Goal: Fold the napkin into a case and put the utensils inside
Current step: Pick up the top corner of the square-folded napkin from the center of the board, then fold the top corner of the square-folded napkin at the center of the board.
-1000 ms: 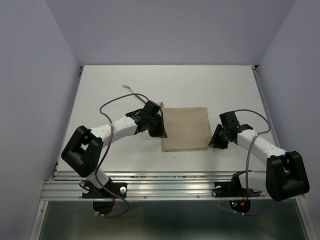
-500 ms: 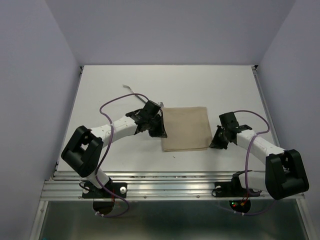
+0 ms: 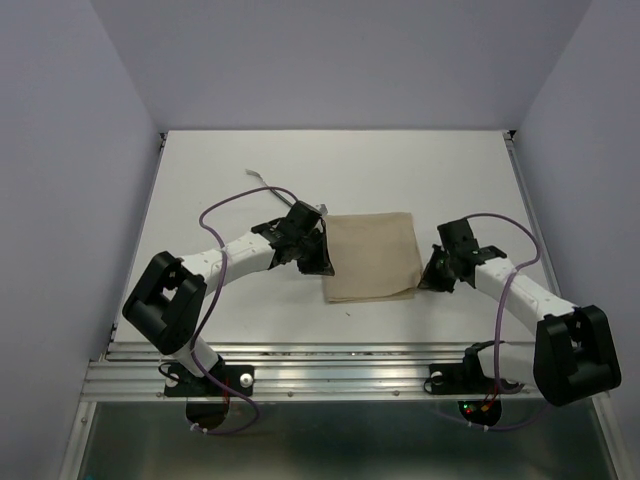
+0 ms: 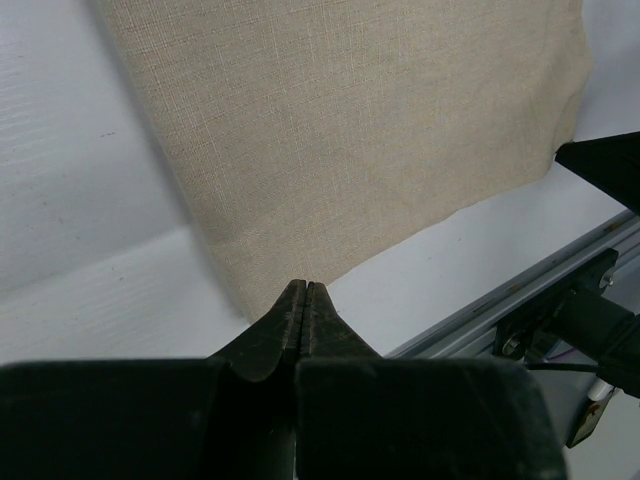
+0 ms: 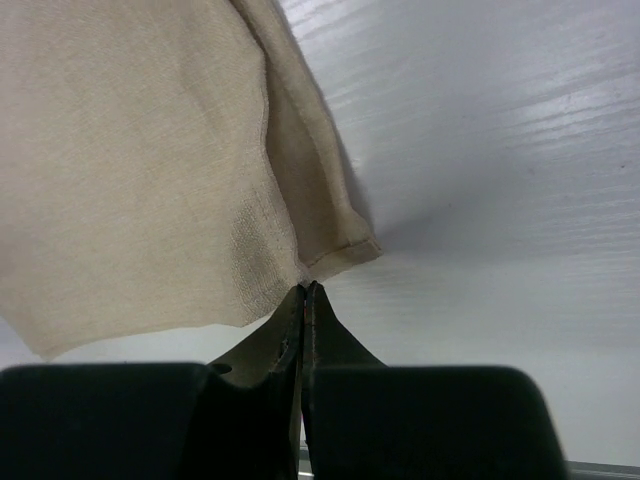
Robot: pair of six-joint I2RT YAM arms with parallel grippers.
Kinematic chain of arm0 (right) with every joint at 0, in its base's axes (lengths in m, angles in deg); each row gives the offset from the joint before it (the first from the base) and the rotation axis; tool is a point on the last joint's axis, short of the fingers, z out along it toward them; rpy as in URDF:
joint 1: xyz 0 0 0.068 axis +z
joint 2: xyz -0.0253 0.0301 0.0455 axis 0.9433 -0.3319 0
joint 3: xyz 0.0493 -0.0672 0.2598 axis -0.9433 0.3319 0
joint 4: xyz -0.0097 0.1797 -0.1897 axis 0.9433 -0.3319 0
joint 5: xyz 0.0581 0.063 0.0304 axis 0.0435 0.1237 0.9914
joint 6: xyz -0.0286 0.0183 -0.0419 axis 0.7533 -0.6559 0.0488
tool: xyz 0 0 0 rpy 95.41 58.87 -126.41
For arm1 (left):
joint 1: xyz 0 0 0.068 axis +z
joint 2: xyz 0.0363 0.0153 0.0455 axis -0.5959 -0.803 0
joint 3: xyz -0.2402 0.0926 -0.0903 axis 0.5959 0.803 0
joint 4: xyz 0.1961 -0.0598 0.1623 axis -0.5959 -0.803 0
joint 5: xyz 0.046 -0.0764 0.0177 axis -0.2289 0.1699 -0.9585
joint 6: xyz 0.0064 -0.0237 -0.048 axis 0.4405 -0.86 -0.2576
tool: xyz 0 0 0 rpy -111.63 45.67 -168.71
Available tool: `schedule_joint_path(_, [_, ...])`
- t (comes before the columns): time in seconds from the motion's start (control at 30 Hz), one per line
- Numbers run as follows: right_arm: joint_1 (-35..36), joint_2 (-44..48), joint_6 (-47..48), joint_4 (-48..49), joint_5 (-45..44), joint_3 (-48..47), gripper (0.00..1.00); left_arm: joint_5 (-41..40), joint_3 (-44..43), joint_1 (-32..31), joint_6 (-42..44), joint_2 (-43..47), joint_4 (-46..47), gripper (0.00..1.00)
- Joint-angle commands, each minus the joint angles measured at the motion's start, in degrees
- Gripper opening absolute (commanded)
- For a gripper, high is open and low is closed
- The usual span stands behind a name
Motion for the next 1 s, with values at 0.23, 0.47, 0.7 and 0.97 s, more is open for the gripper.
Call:
schedule_joint_path(0.23, [2.11, -0.33, 1.43, 0.79, 1.63, -8.65, 0.01, -3.29, -1.51, 0.04, 0.80, 1.77, -1.17, 0.06])
schedule_joint_path(0.47, [5.09, -7.71, 1.34, 5.97, 1.28, -16.56, 0.01, -5.66, -3.18, 0.21, 0.98, 4.06, -3.99, 0.06])
schedule_joint_path(0.7, [10.81, -19.31, 1.87, 9.67, -1.00, -27.54, 0.01, -7.24, -2.48, 0.83, -0.08, 6.61, -5.22, 0.07])
schedule_joint_path(0.97, [13.27, -30.48, 3.27, 11.16, -1.88, -38.89, 0.01, -8.12, -0.11, 1.53, -1.13, 9.24, -5.57, 0.07])
